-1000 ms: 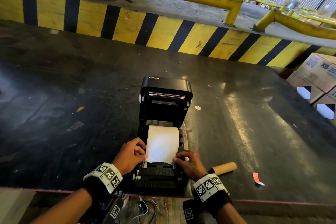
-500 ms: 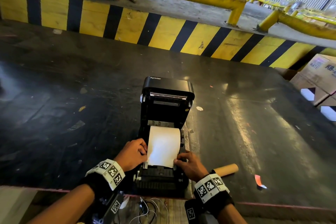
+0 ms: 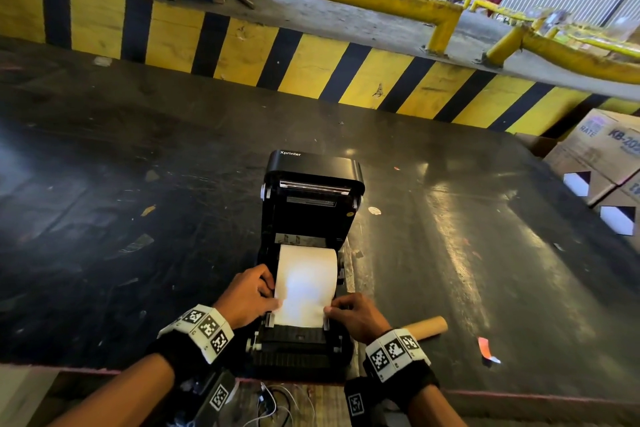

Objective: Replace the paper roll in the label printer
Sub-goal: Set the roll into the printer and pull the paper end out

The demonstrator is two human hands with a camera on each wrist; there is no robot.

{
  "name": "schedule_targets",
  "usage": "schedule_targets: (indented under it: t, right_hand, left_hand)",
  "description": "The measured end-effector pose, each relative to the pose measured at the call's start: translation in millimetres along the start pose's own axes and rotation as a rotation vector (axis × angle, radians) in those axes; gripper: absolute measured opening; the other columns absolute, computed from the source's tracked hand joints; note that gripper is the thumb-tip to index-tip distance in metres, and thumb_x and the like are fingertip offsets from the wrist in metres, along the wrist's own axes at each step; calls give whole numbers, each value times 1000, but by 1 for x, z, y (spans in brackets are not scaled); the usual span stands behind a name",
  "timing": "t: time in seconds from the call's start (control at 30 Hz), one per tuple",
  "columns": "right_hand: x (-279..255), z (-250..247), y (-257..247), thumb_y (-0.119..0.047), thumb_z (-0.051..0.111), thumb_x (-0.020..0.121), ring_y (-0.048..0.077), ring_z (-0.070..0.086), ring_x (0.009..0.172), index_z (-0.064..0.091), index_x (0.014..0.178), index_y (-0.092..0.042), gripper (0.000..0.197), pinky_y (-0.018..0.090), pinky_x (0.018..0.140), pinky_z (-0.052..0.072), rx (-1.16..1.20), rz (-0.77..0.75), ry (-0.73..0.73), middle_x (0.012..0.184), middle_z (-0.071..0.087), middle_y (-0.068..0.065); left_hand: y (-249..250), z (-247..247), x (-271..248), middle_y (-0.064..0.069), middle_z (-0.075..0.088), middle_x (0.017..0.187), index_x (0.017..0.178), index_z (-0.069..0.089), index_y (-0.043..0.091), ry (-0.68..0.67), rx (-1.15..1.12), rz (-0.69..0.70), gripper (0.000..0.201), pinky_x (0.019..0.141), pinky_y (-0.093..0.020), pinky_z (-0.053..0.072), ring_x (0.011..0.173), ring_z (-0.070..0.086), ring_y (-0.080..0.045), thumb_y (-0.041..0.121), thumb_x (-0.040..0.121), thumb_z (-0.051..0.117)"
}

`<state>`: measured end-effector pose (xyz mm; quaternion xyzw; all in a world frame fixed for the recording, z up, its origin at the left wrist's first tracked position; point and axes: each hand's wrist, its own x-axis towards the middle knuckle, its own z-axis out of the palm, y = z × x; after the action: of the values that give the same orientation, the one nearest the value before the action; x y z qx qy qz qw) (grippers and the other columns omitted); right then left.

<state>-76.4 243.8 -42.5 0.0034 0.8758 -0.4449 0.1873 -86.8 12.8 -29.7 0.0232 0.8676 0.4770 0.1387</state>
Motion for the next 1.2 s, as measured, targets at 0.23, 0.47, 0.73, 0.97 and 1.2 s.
schedule_targets:
  t: [0.23,0.47,0.73,0.97,1.2]
  right_hand:
    - [2,3,3,-15,69,80,-7,47,42,59,48,-27,36,10,50,37,16,4,56,43,54,-14]
    - [4,4,5,-13,67,80,-6,47,43,57,49,-28,37,7,49,37,-19,-9,74,44,53,-14]
    - [0,3,3,-17,67,84,3,56,62,74,84,-10,11,3,50,41,56,29,104,74,65,0]
    - [5,9,6,-33,73,74,14,64,76,68,65,-31,10,29,73,53,-31,133,134,82,72,-1]
    - [-3,16,-1,-31,70,77,15,67,87,73,70,-30,7,31,83,51,-10,104,222,84,72,-4]
  left_hand:
    - [1,-2,3,-6,69,76,80,44,22,-87,139,14,32,71,-40,57,71,60,-20,10,75,73]
    - [6,-5,4,-9,65,72,80,47,13,-100,64,-22,29,50,-24,52,53,59,-13,4,73,74]
    - [0,-5,3,-8,67,74,79,44,19,-112,126,2,34,65,-33,56,60,59,-14,9,72,76]
    - [1,-1,2,-7,64,67,74,46,16,-7,-13,-4,31,54,-31,56,55,61,-20,-1,73,73]
    - [0,-9,7,-11,69,70,90,50,2,-147,59,-17,33,52,-26,54,51,62,-16,2,70,76]
